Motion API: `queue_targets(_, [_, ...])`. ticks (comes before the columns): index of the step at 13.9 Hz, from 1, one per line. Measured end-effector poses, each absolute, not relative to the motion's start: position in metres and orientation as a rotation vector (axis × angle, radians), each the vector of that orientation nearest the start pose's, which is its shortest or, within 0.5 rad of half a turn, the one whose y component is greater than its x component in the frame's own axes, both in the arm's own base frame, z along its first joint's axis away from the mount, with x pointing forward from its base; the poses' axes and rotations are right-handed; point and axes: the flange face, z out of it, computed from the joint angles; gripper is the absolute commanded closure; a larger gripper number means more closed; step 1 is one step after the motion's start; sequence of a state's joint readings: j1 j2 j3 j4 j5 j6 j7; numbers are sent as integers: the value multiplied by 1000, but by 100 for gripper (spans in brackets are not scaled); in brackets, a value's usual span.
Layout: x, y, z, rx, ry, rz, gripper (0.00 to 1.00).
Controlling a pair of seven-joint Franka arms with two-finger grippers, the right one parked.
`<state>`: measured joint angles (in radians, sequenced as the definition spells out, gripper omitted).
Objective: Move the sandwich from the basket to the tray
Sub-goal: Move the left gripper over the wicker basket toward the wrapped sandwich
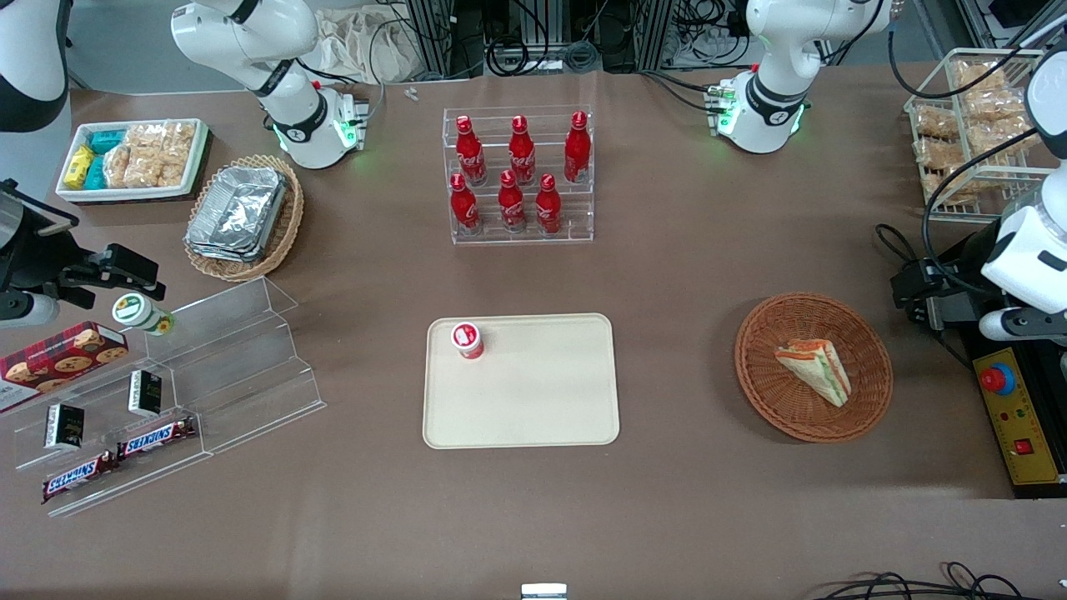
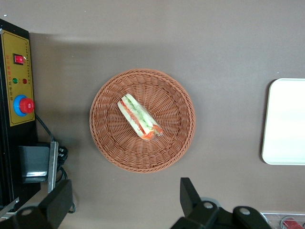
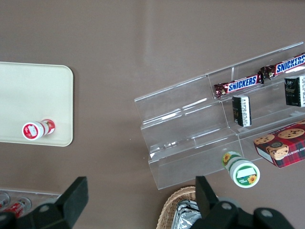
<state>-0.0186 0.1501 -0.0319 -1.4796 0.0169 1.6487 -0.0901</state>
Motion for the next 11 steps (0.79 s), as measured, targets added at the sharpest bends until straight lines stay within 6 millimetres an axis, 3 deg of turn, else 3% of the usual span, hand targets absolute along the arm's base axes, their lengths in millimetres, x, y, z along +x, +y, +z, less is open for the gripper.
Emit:
queue_targets(4, [606,-26,588,-3130,-67,-32,0])
queue_targets(6, [605,-26,578,-3128,-68,15,0])
queue_targets(9, [601,-26,531,-3121,-74,118,0])
queue_targets(11, [597,-26,483,-3122,-97,138,0])
